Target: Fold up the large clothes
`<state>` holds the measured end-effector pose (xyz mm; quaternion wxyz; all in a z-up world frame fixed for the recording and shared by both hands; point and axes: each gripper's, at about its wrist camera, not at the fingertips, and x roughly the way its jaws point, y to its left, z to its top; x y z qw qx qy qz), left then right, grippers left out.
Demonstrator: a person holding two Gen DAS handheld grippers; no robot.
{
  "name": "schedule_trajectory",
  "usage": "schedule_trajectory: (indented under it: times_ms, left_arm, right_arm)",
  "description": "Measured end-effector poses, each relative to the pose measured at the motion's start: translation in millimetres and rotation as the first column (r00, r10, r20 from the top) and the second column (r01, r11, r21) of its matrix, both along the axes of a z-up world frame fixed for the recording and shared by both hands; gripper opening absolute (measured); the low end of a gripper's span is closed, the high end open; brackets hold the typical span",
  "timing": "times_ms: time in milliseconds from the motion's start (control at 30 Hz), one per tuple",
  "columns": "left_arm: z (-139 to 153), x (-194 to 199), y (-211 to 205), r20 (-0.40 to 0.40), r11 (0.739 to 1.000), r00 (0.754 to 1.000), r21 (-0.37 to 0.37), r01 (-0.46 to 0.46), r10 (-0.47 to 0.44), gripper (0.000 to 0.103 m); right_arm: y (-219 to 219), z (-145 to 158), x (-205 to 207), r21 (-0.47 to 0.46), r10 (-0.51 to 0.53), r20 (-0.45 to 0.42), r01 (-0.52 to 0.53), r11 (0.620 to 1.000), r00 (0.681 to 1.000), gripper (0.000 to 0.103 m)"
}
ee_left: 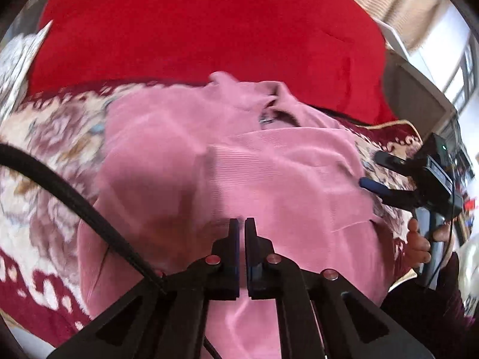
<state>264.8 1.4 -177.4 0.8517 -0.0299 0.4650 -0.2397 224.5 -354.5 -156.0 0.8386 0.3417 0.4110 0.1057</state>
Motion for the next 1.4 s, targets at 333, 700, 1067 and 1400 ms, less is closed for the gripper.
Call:
schedule_trajectory:
  times_ms: [333, 700, 1067, 1400]
  left_arm:
    - [-9.7, -8.1, 6.8, 0.048, 0.993, 0.996, 0.094, -0.076, 0.072, 0.054]
    - [-20.2, -14.6, 10.3, 0.044, 0.996, 0.999, 0.088, 0.014, -0.018, 0.051]
    - [-43.3, -5.6, 11.3, -0.059, 0.999, 0.998, 0.047, -0.02, 0.023, 0.04]
    - [4.3, -10.1, -35.0, 0.034, 0.995, 0.995, -0.04, 0.093, -0.091, 0.006]
  right_arm:
    - [-13.2, 1.4, -5.9, 0.025, -0.011, -0.008, 0.011, 1.0, 1.0, 0.089]
    - [-2.6, 3.9, -7.3, -0.017, -0.003, 0.013, 0.004, 1.0, 1.0, 0.09]
    - [0.1, 2.4, -4.8, -0.032, -0.003, 0.012, 0.003, 0.999, 1.0, 0.09]
    - [-9.6, 12.3, -12.2, -0.03, -0.038, 0.067, 0.04, 0.999, 0.997, 0.09]
